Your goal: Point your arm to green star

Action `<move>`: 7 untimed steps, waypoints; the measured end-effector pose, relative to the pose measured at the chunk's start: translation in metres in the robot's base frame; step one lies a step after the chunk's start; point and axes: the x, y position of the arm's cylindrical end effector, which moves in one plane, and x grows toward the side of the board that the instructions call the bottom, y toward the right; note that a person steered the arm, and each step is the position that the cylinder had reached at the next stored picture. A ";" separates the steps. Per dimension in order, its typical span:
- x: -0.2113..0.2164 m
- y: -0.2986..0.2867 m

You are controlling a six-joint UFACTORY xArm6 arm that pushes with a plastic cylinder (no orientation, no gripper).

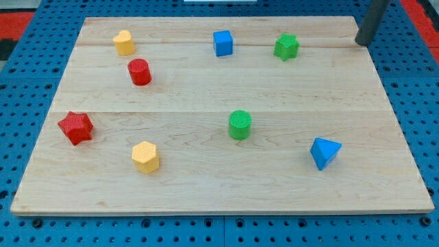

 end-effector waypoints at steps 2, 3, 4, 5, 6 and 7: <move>0.003 -0.006; 0.003 -0.006; 0.003 -0.005; 0.008 -0.004; 0.023 -0.004; 0.028 -0.029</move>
